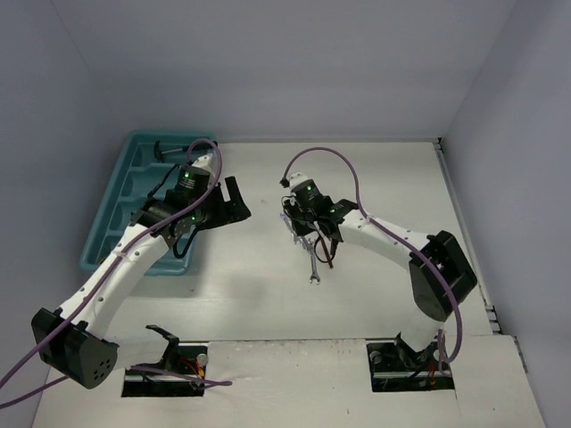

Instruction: Sort the tools into containers

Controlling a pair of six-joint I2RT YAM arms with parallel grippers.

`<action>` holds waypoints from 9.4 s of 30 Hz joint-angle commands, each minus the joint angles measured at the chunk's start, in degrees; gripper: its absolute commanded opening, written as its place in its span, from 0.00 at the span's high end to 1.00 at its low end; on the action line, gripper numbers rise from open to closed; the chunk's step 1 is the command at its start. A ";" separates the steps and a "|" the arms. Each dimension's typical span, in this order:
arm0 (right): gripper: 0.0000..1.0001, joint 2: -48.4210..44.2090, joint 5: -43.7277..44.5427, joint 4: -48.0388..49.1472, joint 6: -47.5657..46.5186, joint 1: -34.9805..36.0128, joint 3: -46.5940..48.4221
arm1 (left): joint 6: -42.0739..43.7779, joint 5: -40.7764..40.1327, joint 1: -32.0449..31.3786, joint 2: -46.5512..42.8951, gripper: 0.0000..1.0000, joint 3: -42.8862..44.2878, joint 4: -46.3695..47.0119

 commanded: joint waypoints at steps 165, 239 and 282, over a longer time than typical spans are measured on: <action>1.00 -3.42 -2.52 -4.36 -5.40 -8.50 11.71 | 2.04 7.75 3.21 6.51 0.44 12.40 5.16; 0.16 -23.43 2.25 0.72 7.92 -3.92 -4.86 | -9.80 21.88 43.46 7.05 0.99 -9.09 37.92; 0.52 5.18 9.34 -3.97 30.07 4.23 -9.14 | 11.01 2.83 28.50 2.43 0.39 5.36 2.60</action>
